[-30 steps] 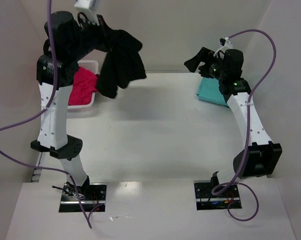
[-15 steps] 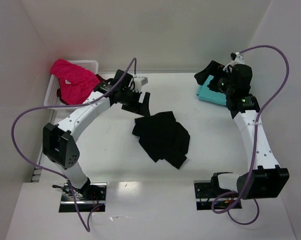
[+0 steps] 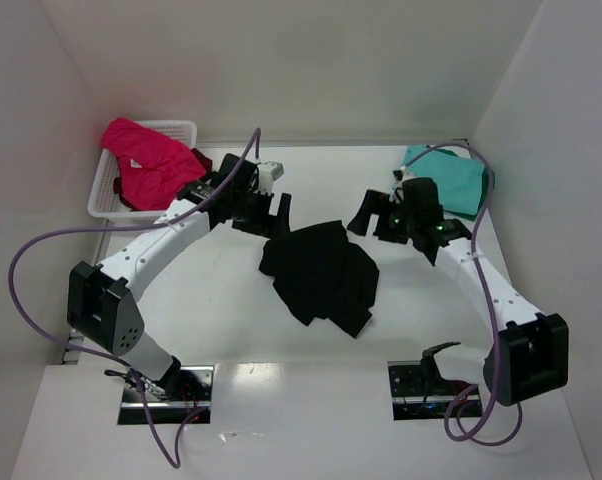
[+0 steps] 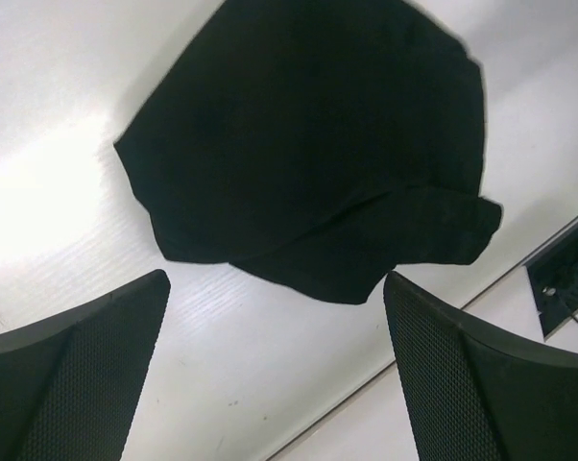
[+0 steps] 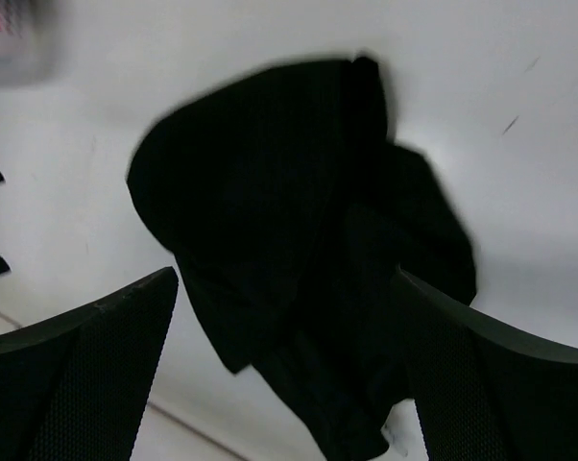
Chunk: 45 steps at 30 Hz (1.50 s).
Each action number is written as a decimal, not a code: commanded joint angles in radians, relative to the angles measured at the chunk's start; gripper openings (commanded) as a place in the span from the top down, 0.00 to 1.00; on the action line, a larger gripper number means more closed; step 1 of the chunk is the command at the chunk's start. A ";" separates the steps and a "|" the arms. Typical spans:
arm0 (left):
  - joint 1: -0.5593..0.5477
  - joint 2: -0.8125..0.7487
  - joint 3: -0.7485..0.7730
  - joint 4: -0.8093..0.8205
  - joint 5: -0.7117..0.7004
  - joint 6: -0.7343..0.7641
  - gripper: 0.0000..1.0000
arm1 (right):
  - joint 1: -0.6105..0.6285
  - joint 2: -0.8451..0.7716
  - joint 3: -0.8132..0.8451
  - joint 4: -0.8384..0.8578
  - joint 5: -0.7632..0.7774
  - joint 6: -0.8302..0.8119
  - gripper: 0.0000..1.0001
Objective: Fold and stack the t-shirts
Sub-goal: Flatten out the tshirt
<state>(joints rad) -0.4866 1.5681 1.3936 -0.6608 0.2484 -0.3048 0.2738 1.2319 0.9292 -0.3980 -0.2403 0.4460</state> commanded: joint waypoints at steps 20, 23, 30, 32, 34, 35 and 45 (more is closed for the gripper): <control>-0.001 -0.068 -0.111 0.055 -0.115 -0.045 0.00 | 0.156 0.320 -0.040 0.243 0.013 0.103 0.24; 0.008 -0.068 -0.120 0.047 -0.115 -0.045 0.00 | 0.156 0.350 -0.018 0.243 0.013 0.103 0.30; 0.029 -0.086 -0.139 0.046 -0.115 -0.036 0.00 | 0.156 0.339 0.002 0.242 0.055 0.103 0.82; 0.029 -0.086 -0.142 0.046 -0.115 -0.036 0.00 | 0.156 0.339 0.023 0.242 0.055 0.103 0.91; 0.029 -0.086 -0.148 0.046 -0.115 -0.036 0.00 | 0.156 0.354 0.065 0.225 0.055 0.103 1.00; 0.029 -0.086 -0.151 0.046 -0.115 -0.036 0.00 | 0.156 0.363 0.086 0.214 0.055 0.103 1.00; 0.029 -0.121 -0.166 0.169 -0.081 -0.036 0.00 | 0.156 0.399 0.679 -0.036 0.157 -0.032 1.00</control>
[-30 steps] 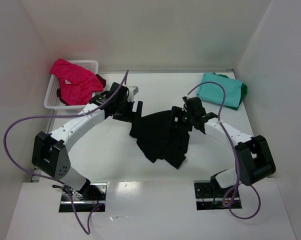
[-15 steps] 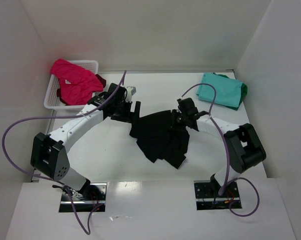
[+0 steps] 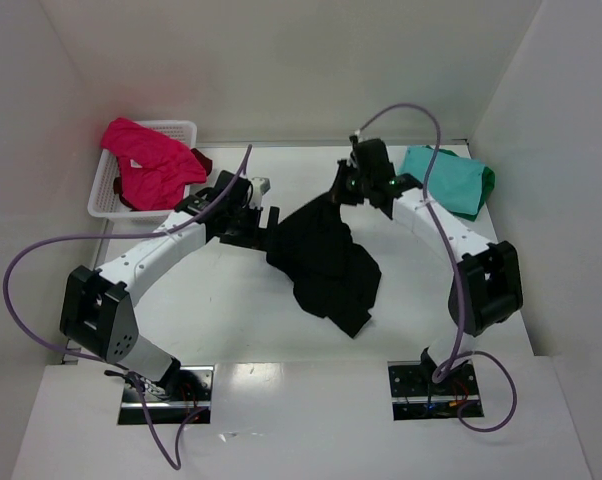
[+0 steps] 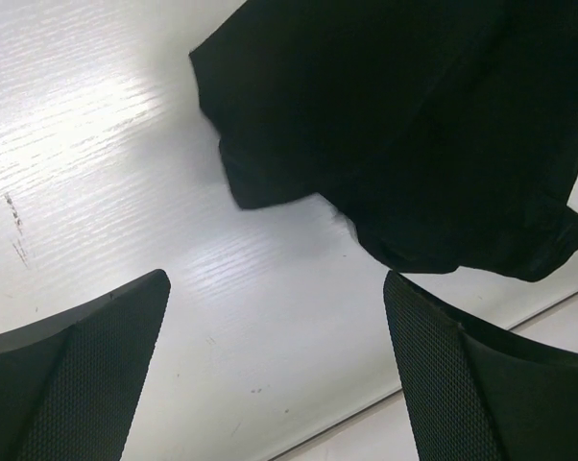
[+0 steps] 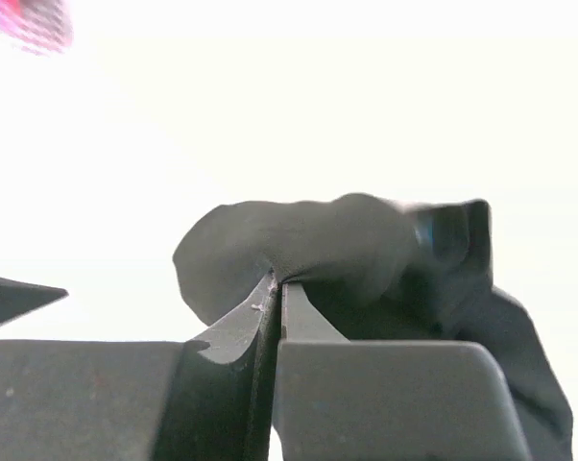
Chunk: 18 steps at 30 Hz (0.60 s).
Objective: Fold and stack the t-shirts
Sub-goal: Flatten out the tshirt
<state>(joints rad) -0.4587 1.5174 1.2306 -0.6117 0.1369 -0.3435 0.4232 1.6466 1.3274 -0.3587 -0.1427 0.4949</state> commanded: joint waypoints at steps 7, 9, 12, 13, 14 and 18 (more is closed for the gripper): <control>0.002 -0.093 0.038 0.368 0.084 0.014 0.00 | -0.003 0.027 0.633 -0.137 -0.052 -0.087 1.00; 0.002 -0.062 0.073 0.416 0.093 0.027 0.00 | -0.003 0.027 0.683 -0.137 -0.063 -0.075 1.00; -0.008 -0.062 0.034 0.548 0.153 0.032 0.00 | -0.003 0.027 0.767 -0.155 -0.048 -0.088 1.00; -0.008 -0.062 0.021 0.609 0.166 0.026 0.00 | -0.003 0.027 0.804 -0.170 -0.030 -0.093 1.00; -0.008 -0.058 0.021 0.639 0.168 0.020 0.00 | -0.003 0.027 0.825 -0.175 -0.020 -0.093 1.00; -0.008 0.022 0.041 0.621 0.146 -0.009 0.00 | -0.003 0.016 0.922 -0.195 -0.011 -0.102 1.00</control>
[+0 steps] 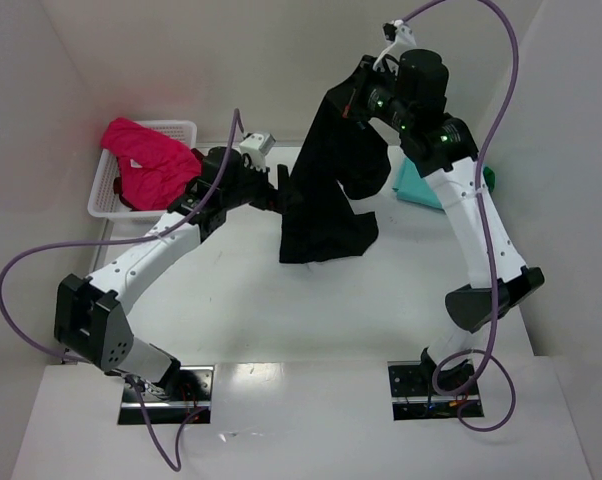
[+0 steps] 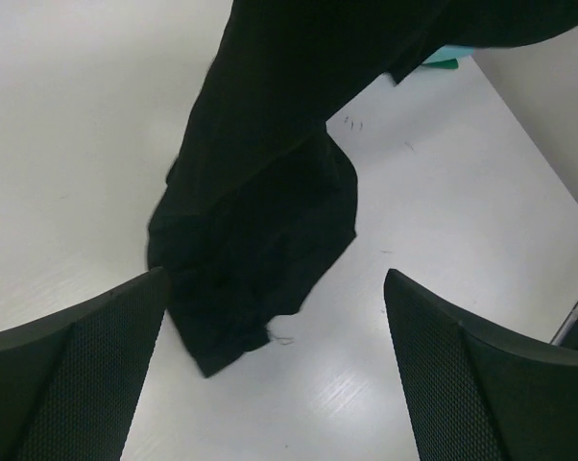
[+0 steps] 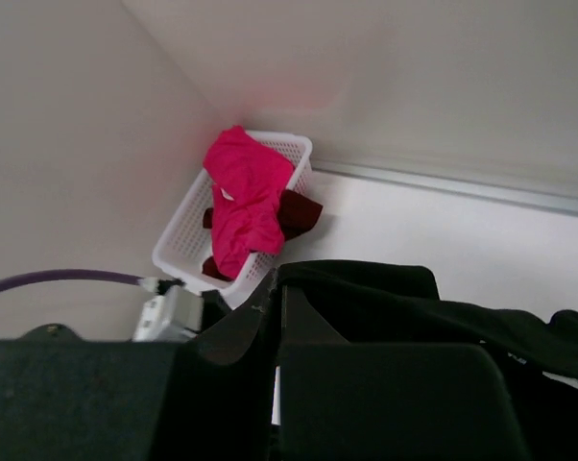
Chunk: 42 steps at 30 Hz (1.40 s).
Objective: Fold and stack the t-shirts
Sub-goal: Flatten out the tshirt
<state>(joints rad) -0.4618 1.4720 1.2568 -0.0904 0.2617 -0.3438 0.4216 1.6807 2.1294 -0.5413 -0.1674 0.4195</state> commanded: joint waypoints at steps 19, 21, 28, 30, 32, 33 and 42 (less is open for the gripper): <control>-0.033 0.366 -0.010 0.141 -0.199 -0.041 0.00 | -0.010 -0.148 0.066 0.009 0.039 -0.045 1.00; -0.056 0.375 -0.020 0.119 -0.221 -0.041 0.00 | -0.021 -0.157 0.066 0.009 0.040 -0.045 1.00; -0.127 0.387 -0.090 0.098 -0.288 -0.047 0.04 | -0.064 -0.157 0.032 0.037 0.017 -0.036 1.00; -0.127 0.402 -0.099 0.108 -0.288 -0.064 0.18 | -0.064 -0.157 0.023 0.037 0.017 -0.036 1.00; -0.127 0.407 -0.109 0.130 -0.288 -0.078 0.32 | -0.064 -0.157 0.023 0.037 0.017 -0.036 1.00; -0.127 0.410 -0.115 0.150 -0.288 -0.081 0.42 | -0.064 -0.157 0.023 0.037 0.017 -0.036 1.00; -0.127 0.455 -0.069 0.167 -0.321 -0.109 1.00 | -0.064 -0.185 0.014 0.037 0.054 -0.045 1.00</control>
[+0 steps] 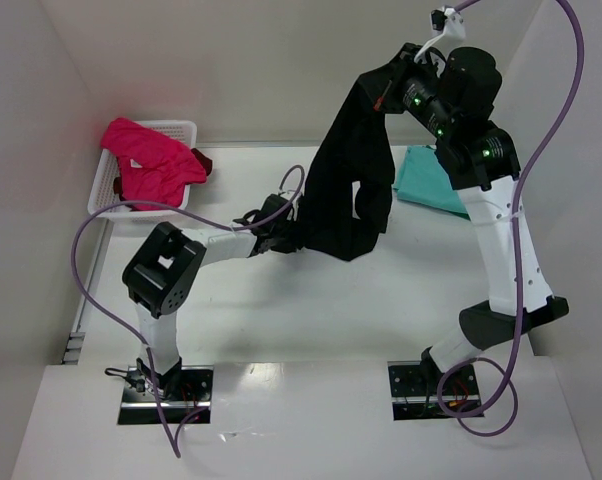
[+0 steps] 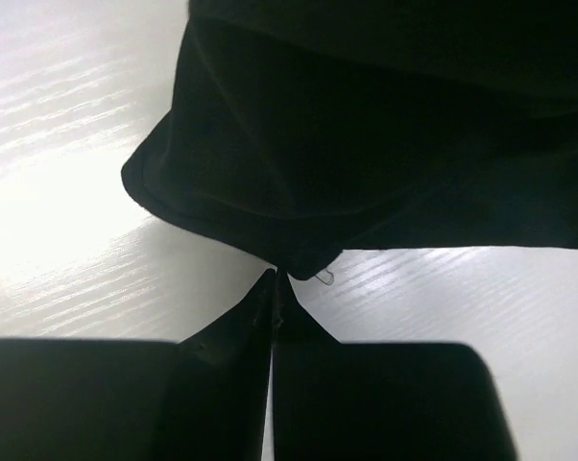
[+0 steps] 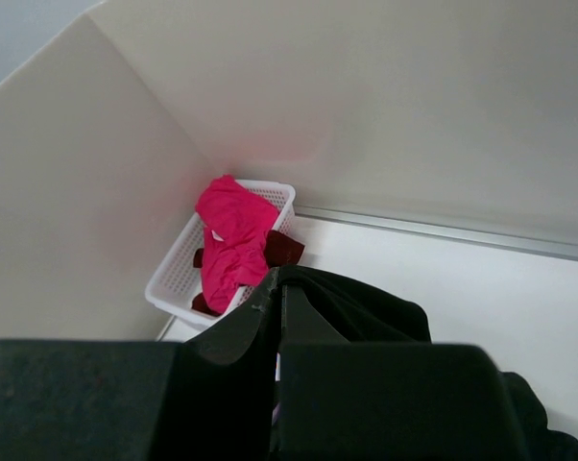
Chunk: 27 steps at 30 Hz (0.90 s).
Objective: Fold and stack the t-shirts
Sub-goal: Flatten out the tshirt
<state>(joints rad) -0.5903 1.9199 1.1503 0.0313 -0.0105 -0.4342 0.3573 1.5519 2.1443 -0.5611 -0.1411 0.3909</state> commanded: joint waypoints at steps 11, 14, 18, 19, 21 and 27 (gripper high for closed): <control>0.044 -0.002 0.028 0.053 0.107 0.000 0.30 | 0.000 -0.059 -0.041 0.056 0.031 -0.027 1.00; 0.044 -0.031 0.008 0.062 0.107 -0.009 0.27 | 0.000 -0.059 -0.061 0.056 0.031 -0.027 1.00; 0.044 -0.033 0.006 0.099 0.138 -0.018 0.26 | 0.000 -0.059 -0.076 0.072 0.031 -0.027 1.00; 0.044 -0.023 0.012 0.105 0.145 -0.026 0.26 | 0.000 -0.059 -0.082 0.075 0.025 -0.021 1.00; 0.039 0.003 0.021 0.114 0.149 -0.053 0.27 | 0.000 -0.059 -0.086 0.075 0.021 -0.018 1.00; 0.035 0.050 0.045 0.117 0.082 -0.103 0.43 | 0.000 -0.059 -0.086 0.075 0.021 -0.018 1.00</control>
<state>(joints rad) -0.5512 1.9361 1.1598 0.0972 0.1063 -0.4949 0.3573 1.5169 2.0541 -0.5535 -0.1165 0.3767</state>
